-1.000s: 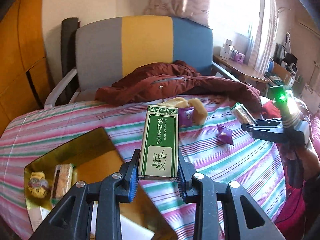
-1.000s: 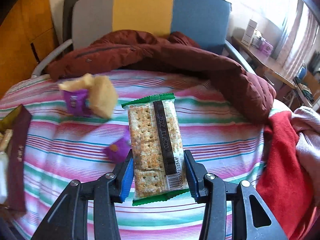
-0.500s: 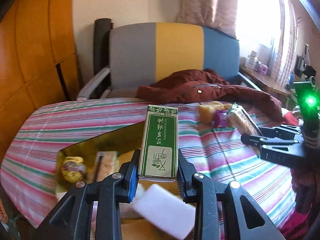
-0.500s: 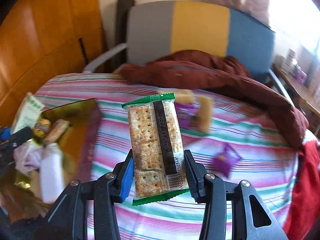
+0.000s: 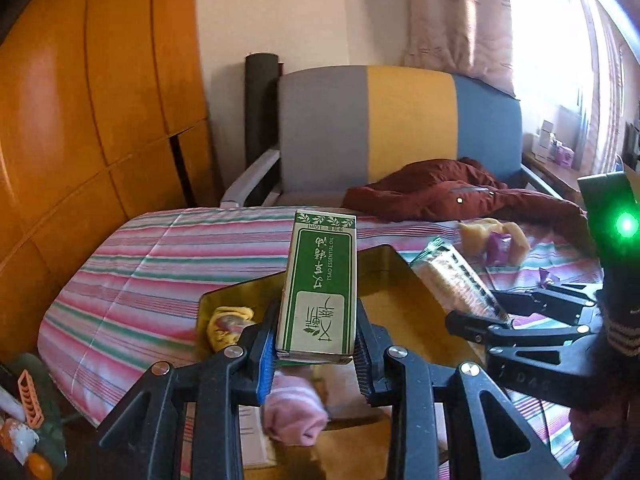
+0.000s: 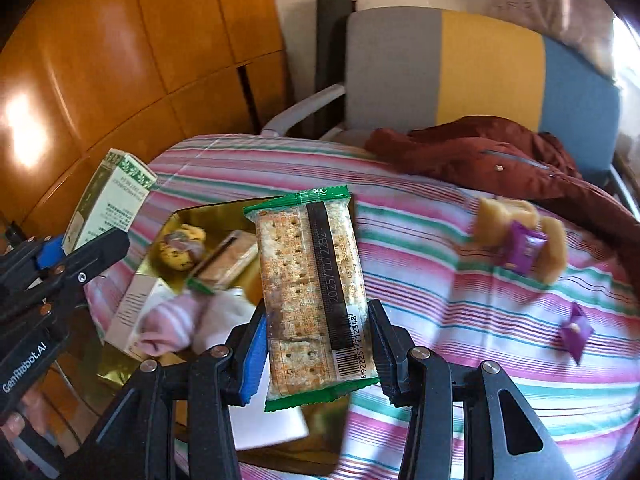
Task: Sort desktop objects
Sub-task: 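Carry the tea box and cracker pack to the gold box and release them inside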
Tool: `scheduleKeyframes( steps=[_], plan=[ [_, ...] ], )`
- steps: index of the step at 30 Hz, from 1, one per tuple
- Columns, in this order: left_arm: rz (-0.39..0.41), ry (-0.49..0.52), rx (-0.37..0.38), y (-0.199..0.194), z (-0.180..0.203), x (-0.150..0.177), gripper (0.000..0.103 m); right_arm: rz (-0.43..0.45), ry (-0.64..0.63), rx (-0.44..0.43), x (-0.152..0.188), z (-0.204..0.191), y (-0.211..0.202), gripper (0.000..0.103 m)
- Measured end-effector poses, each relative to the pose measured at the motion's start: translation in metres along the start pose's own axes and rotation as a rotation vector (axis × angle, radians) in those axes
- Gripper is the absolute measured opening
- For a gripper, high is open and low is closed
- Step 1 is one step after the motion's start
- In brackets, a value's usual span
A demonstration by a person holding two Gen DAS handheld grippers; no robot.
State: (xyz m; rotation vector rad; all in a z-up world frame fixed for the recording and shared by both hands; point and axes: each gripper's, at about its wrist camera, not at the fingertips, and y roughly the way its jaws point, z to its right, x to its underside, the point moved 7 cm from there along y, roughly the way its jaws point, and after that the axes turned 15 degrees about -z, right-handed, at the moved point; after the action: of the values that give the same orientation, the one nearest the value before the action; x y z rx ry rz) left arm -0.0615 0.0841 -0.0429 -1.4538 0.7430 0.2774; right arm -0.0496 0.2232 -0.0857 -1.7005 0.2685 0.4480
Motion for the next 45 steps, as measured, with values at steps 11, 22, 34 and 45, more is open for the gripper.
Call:
scheduleKeyframes(
  steps=[11, 22, 34, 45],
  plan=[
    [-0.001, -0.054, -0.026, 0.002, -0.03, 0.007, 0.032, -0.029, -0.011, -0.02, -0.011, -0.032, 0.022, 0.047],
    [-0.035, -0.086, -0.035, 0.021, -0.044, 0.011, 0.032, -0.053, -0.003, -0.005, -0.022, -0.039, 0.039, 0.047],
    [-0.146, -0.123, -0.003, 0.069, -0.047, 0.017, 0.046, -0.077, 0.017, 0.006, -0.029, -0.039, 0.053, 0.047],
    [-0.113, -0.151, 0.0, 0.055, -0.049, 0.017, 0.048, -0.02, -0.016, 0.086, -0.028, -0.048, 0.031, 0.048]
  ],
)
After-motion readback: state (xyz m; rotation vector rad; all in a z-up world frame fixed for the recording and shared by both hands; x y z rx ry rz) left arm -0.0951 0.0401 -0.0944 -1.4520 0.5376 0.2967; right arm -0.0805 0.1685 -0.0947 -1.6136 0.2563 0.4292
